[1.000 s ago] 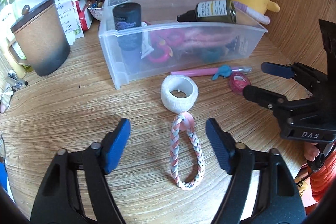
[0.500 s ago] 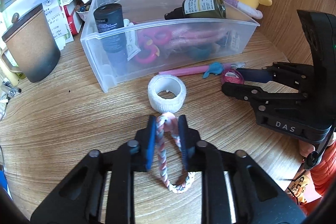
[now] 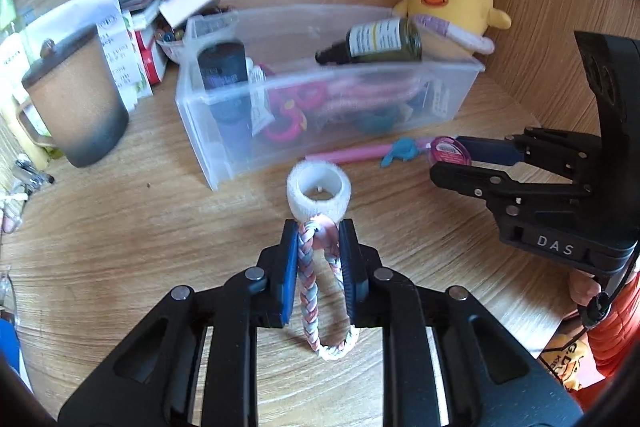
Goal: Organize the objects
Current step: 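Carry the rope toy and lip balm tin into the clear bin and release both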
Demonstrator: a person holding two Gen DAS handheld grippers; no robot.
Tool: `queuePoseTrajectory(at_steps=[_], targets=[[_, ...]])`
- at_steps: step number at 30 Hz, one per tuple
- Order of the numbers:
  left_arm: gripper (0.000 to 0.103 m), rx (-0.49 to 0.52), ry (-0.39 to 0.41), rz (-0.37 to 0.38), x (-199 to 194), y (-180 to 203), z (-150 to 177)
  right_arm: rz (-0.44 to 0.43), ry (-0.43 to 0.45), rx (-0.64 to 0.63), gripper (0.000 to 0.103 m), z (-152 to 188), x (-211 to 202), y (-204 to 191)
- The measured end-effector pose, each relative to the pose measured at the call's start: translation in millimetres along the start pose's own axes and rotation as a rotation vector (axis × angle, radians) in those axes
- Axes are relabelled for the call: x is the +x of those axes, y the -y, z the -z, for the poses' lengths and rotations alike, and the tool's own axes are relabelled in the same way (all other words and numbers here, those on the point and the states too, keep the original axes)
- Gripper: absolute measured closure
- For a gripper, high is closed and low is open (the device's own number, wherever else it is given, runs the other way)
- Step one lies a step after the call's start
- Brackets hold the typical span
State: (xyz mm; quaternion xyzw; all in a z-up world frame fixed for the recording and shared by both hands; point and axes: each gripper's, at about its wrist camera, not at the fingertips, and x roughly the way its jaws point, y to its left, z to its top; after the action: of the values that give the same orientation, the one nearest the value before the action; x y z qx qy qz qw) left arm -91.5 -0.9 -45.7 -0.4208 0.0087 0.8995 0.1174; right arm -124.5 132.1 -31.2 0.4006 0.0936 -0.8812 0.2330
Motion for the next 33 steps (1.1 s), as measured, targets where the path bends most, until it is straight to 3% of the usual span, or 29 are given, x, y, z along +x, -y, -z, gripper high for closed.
queuePoseTrajectory(at_steps=[20, 26, 33], targets=[[0.084, -0.049, 0.19, 0.011, -37.2, -1.8, -66.7, 0.049, 0.182, 0.059, 0.071, -33.2, -56.6, 32.1], [0.084, -0.061, 0.189, -0.001, -27.4, -3.7, -90.6, 0.072, 0.197, 0.085, 0.071, -50.3, -50.7, 45.9], [0.084, -0.047, 0.144, -0.032, 0.0, -4.7, -110.8, 0.076, 0.148, 0.111, 0.071, -63.6, -24.4, 59.0]])
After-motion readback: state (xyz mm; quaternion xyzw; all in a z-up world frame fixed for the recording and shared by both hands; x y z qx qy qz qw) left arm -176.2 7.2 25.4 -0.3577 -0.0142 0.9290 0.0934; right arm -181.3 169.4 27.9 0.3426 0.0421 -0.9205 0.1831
